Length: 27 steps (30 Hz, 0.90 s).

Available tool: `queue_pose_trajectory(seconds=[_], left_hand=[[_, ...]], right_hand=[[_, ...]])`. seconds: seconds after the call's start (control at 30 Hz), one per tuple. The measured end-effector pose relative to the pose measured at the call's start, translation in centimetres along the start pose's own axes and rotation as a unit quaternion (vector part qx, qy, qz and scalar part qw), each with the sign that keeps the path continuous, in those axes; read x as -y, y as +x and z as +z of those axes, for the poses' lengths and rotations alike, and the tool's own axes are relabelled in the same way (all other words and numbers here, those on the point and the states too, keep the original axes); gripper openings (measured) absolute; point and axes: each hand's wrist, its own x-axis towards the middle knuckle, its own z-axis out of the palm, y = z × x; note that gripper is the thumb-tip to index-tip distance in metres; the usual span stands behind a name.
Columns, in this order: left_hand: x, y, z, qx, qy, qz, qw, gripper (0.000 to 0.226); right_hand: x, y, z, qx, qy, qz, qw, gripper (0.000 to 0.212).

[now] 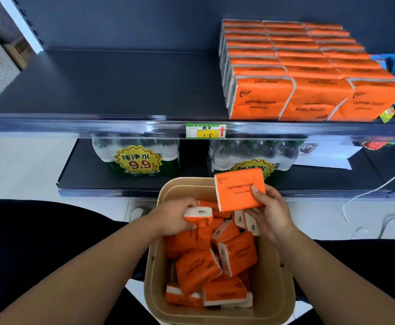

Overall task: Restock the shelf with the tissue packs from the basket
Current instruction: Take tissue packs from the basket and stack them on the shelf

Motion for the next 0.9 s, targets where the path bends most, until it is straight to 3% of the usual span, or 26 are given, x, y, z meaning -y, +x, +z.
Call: queue_pose_trajectory(seconds=[0.13, 0.27, 0.37, 0.57, 0.67, 0.77, 0.9], left_hand=[[0.9, 0.7, 0.3, -0.044, -0.161, -0.078, 0.983, 0.046], [0.5, 0.8, 0.1, -0.026, -0.349, -0.072, 0.934, 0.062], [-0.1, 0.7, -0.1, -0.007, -0.411, -0.083, 0.908, 0.044], [-1.3, 0.6, -0.6, -0.054, -0.622, -0.135, 0.769, 0.031], [-2.1, 0.6, -0.7, -0.052, -0.677, -0.119, 0.724, 0.031], [-2.5, 0.5, -0.9, -0.063, -0.697, -0.112, 0.706, 0.029], [-3.2, 0.1, -1.1, -0.041, -0.7, -0.077, 0.709, 0.028]], right_hand=[[0.2, -0.1, 0.0, 0.006, 0.045, 0.01, 0.999, 0.032], [0.1, -0.4, 0.3, 0.038, 0.042, 0.037, 0.998, 0.026], [-0.1, -0.7, 0.6, 0.059, 0.028, 0.063, 0.996, 0.022], [-1.0, -1.2, 1.0, 0.074, 0.001, 0.099, 0.992, 0.033], [-1.2, -1.7, 1.7, 0.076, -0.03, 0.083, 0.993, 0.035], [-1.0, -2.3, 2.2, 0.074, -0.056, 0.059, 0.994, 0.028], [-0.7, -2.9, 2.8, 0.095, -0.053, 0.052, 0.993, 0.026]])
